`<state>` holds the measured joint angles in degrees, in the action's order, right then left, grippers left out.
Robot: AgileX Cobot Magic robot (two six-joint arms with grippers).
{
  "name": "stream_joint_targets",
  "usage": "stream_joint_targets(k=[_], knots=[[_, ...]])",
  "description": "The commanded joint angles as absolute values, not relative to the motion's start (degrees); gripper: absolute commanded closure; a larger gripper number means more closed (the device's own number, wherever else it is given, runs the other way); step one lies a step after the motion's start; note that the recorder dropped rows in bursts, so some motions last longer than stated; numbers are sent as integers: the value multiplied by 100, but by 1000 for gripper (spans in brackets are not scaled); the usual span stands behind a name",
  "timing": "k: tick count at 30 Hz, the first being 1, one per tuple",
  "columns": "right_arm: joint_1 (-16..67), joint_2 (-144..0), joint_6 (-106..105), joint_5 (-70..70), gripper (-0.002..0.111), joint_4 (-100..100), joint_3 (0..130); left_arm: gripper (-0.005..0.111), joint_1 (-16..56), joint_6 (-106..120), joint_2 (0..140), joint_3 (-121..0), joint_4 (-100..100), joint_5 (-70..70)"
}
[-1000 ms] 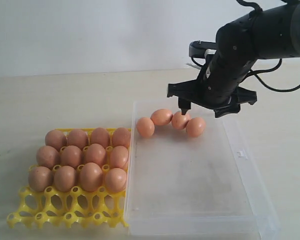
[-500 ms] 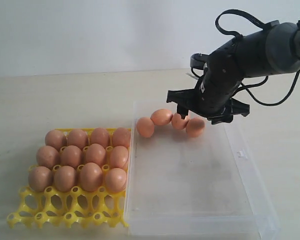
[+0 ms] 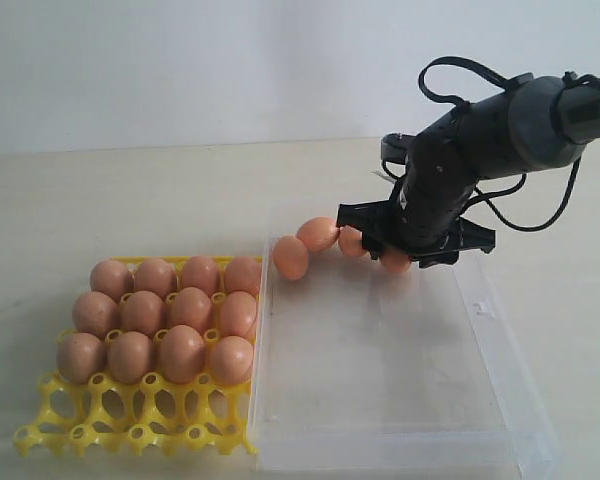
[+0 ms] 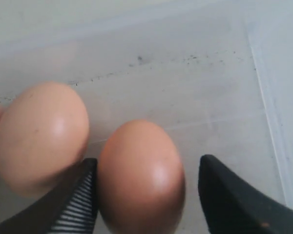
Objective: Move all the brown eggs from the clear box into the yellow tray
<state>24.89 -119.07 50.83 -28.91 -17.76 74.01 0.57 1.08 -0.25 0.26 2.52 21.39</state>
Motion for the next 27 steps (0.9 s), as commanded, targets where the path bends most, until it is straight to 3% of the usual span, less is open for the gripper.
stream_joint_targets(k=[1,7,13,20,27], knots=[[2453,-11922,5103,-2862,71,-2004,7479,107,41,119,0,0,269,2134],[2453,-11819,4270,-2916,108,-2146,7479,107,41,119,0,0,269,2134],[2559,-11358,3523,-2649,108,-1736,7399,107,41,119,0,0,269,2134],[3576,-10289,1085,585,108,161,6093,107,41,119,0,0,269,2134],[4889,-10291,2066,2992,108,-688,5471,107,41,119,0,0,269,2134]])
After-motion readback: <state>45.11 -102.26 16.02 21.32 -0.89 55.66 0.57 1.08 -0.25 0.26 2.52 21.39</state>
